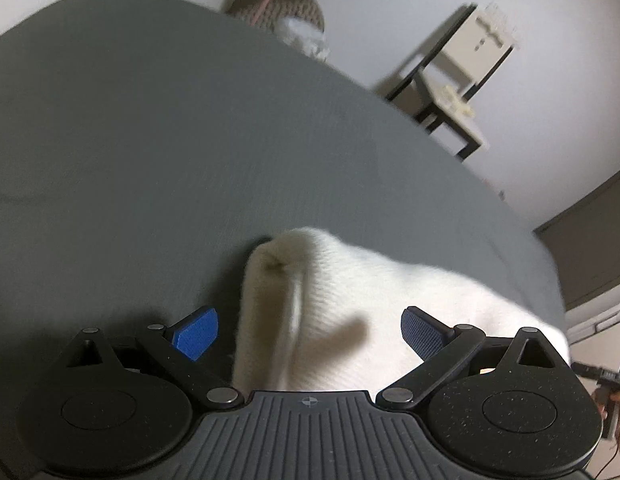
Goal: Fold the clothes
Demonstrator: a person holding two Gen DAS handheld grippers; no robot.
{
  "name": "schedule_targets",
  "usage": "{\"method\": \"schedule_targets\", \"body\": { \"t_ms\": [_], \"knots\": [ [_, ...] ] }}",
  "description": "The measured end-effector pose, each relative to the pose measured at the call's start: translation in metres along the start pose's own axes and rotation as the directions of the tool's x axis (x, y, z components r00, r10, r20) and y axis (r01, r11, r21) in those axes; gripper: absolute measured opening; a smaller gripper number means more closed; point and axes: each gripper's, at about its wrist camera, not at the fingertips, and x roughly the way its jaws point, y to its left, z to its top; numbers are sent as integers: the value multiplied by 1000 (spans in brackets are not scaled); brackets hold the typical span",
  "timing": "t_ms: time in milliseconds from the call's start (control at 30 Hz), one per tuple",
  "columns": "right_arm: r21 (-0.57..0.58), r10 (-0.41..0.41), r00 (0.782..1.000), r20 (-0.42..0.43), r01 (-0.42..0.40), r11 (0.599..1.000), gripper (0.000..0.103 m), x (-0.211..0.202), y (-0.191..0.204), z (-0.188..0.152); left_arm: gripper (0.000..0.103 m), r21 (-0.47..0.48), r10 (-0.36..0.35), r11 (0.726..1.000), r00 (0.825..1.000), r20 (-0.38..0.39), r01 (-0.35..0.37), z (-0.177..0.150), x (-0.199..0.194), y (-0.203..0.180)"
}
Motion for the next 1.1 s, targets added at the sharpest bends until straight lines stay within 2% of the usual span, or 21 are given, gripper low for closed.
{"method": "schedule_targets", "body": {
  "t_ms": [67, 133, 233, 367, 400, 433, 467, 500, 533, 567, 600, 633, 767, 933, 1100],
  "knots": [
    [33, 19, 1000, -19, -18, 999, 95, 12, -11, -1, 99, -8, -36, 999, 999, -37, 36, 1, 16, 3],
    [81, 75, 997, -20, -73, 994, 95, 24, -21, 0, 99, -17, -71, 997, 996, -62, 70, 1, 31, 4],
    [151, 167, 986, -4, -164, 975, 95, 39, -31, 3, 99, -5, -28, 1000, 997, -78, 28, -1, 51, 1],
    [211, 271, 962, 27, -271, 939, 95, 59, -37, 8, 98, 67, -19, 998, 999, -32, 21, -3, 58, -12],
    [225, 299, 954, 40, -300, 927, 92, 63, -38, 10, 98, 77, -11, 997, 1000, -29, 14, -2, 59, -14],
    [243, 318, 947, 41, -319, 916, 83, 68, -38, 11, 92, 86, -3, 996, 1000, -25, 5, -2, 59, -17],
    [235, 311, 950, 27, -309, 922, 76, 72, -34, 12, 72, 87, 1, 996, 1000, -20, 1, -2, 58, -19],
    [203, 287, 958, 11, -283, 937, 59, 74, -26, 12, 55, 84, 2, 996, 1000, -14, -1, -3, 56, -21],
    [171, 262, 965, -5, -257, 951, 49, 75, -18, 13, 49, 81, 3, 997, 1000, -9, -2, -3, 54, -24],
    [155, 243, 970, -9, -239, 959, 44, 74, -13, 12, 37, 78, 4, 997, 1000, -3, -4, -4, 52, -26],
    [152, 230, 973, -3, -227, 962, 29, 70, -9, 10, 34, 87, 10, 996, 1000, 14, -11, -5, 48, -29],
    [149, 217, 976, 2, -215, 965, 27, 67, -5, 9, 31, 103, 19, 994, 999, 40, -23, -8, 43, -32],
    [56, 152, 980, 132, -161, 985, 24, 31, 25, -3, 27, 170, 25, 984, 984, 176, -55, -19, 12, -50],
    [-31, 110, 953, 283, -106, 994, 22, -20, 66, -5, 25, 232, -24, 972, 956, 292, -46, -11, -27, -74],
    [-25, 84, 925, 371, -81, 996, 21, -37, 85, 22, 25, 226, -28, 972, 923, 383, -65, 28, -31, -95]
  ]
}}
